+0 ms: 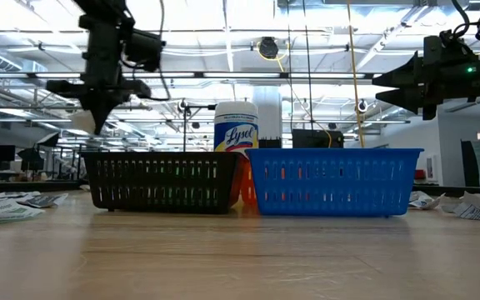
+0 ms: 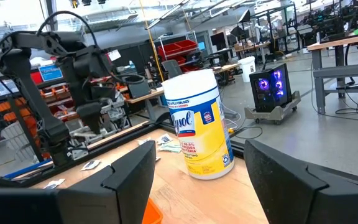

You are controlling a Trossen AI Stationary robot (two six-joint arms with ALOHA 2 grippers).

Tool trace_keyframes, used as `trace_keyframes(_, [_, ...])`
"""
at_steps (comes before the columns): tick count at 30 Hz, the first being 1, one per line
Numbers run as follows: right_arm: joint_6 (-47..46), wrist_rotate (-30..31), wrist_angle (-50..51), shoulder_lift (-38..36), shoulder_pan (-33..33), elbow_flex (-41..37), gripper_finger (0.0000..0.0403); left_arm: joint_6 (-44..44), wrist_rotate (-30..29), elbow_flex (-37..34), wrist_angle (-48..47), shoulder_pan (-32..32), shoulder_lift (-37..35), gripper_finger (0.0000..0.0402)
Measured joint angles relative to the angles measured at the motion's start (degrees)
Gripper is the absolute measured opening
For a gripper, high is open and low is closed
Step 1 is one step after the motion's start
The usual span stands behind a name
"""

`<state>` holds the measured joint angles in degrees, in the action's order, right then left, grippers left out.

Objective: Pick & Place First Aid Supplies
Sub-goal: Put the bandage pack into the green bin

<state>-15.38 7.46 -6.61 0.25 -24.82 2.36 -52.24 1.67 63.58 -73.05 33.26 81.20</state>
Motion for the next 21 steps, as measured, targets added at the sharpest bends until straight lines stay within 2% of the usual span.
trace_keyframes(11, [0.0, 0.0, 0.0, 0.0, 0.0, 0.0, 0.0242, -5.8, 2.0, 15.3, 0.0, -12.4, 15.1, 0.0])
trace_keyframes(21, [0.0, 0.0, 0.0, 0.0, 0.0, 0.0, 0.0242, -7.7, 3.0, 30.7, 0.0, -17.5, 25.9, 0.0])
